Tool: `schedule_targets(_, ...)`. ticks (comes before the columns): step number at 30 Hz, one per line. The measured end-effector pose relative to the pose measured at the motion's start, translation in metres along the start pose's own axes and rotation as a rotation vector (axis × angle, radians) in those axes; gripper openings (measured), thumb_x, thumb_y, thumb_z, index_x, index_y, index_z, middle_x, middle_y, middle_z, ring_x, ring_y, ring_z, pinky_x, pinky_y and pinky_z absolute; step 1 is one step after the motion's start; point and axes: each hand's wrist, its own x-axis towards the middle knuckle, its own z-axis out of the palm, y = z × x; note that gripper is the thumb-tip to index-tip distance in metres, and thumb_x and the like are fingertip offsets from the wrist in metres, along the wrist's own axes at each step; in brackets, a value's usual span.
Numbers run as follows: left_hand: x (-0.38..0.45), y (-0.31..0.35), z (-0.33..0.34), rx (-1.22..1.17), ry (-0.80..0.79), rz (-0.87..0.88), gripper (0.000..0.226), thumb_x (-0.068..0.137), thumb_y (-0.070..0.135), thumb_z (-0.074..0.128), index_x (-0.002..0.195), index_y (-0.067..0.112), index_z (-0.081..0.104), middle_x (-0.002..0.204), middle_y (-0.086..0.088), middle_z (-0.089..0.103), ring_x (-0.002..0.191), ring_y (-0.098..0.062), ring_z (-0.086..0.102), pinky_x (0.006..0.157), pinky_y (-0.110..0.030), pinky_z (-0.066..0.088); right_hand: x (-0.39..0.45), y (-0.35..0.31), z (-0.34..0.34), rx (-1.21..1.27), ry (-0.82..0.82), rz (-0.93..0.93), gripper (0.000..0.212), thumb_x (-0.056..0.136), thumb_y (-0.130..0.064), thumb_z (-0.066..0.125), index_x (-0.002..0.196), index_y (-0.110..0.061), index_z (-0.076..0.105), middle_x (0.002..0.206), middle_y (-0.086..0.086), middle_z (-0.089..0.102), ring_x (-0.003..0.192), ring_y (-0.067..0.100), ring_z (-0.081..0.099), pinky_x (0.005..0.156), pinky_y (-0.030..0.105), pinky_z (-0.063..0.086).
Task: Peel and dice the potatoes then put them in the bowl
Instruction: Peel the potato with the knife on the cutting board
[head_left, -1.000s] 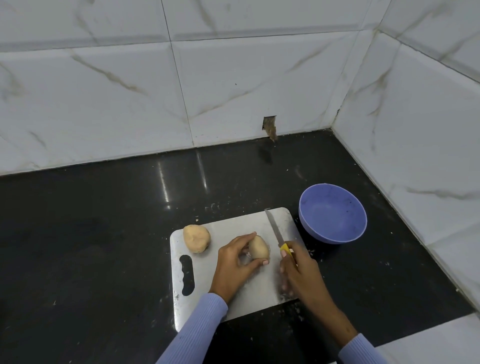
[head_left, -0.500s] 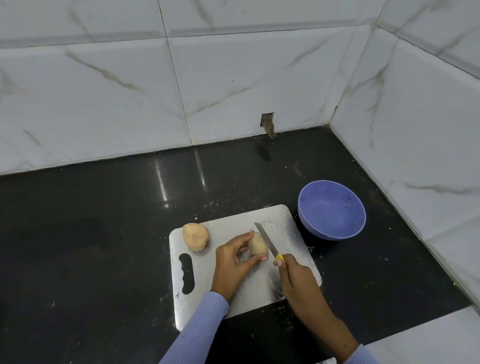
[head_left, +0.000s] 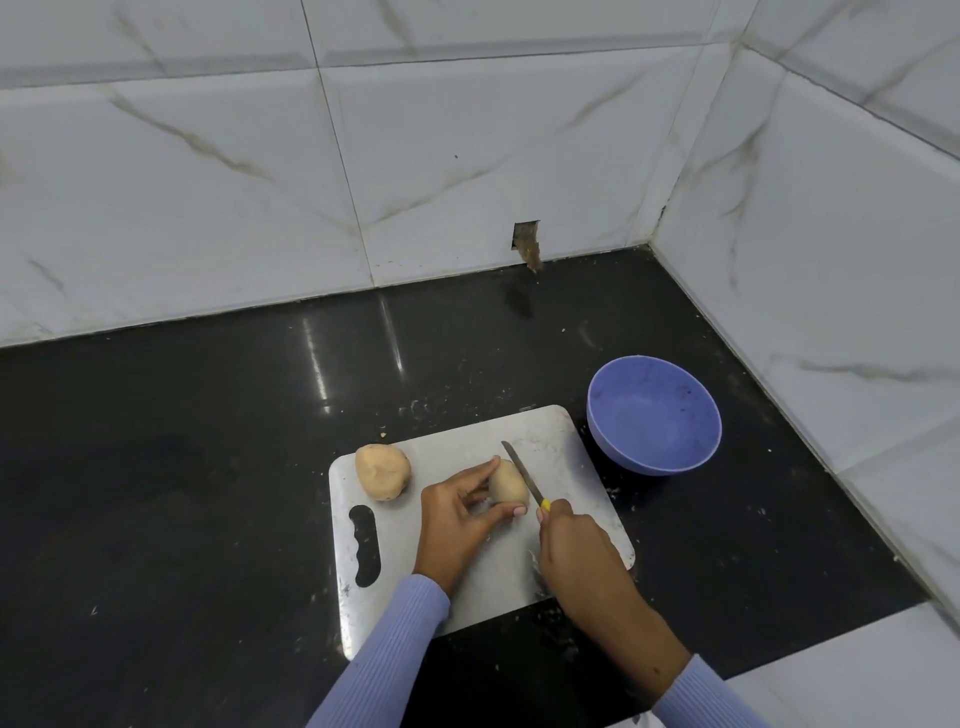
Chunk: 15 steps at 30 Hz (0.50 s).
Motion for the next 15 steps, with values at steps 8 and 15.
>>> schedule_targets(8, 0.004, -0.001, -0.002, -0.086, -0.014, -0.099, 0.065, 0.064, 0.006, 0.086, 0.124, 0.008, 0.06, 0.117, 0.0, 0.066, 0.107, -0.007, 0.063, 0.092, -0.023, 0.05, 0.007, -0.003, 0.001, 0.05, -0.071, 0.005, 0.03, 0.104, -0.029, 0.026, 0.108, -0.009, 0.047, 0.082, 0.0, 0.049, 0.068, 0.012, 0.046, 0.047, 0.017, 0.025)
schedule_targets(15, 0.004, -0.004, -0.005, -0.143, -0.03, -0.145, 0.064, 0.064, 0.0, 0.083, 0.123, 0.003, 0.059, 0.118, -0.003, 0.065, 0.109, -0.009, 0.062, 0.093, -0.027, 0.05, 0.007, -0.008, 0.004, 0.019, -0.18, 0.053, 0.023, 0.103, -0.022, 0.032, 0.12, -0.009, 0.041, 0.092, 0.003, 0.05, 0.074, 0.012, 0.047, 0.061, 0.021, 0.034)
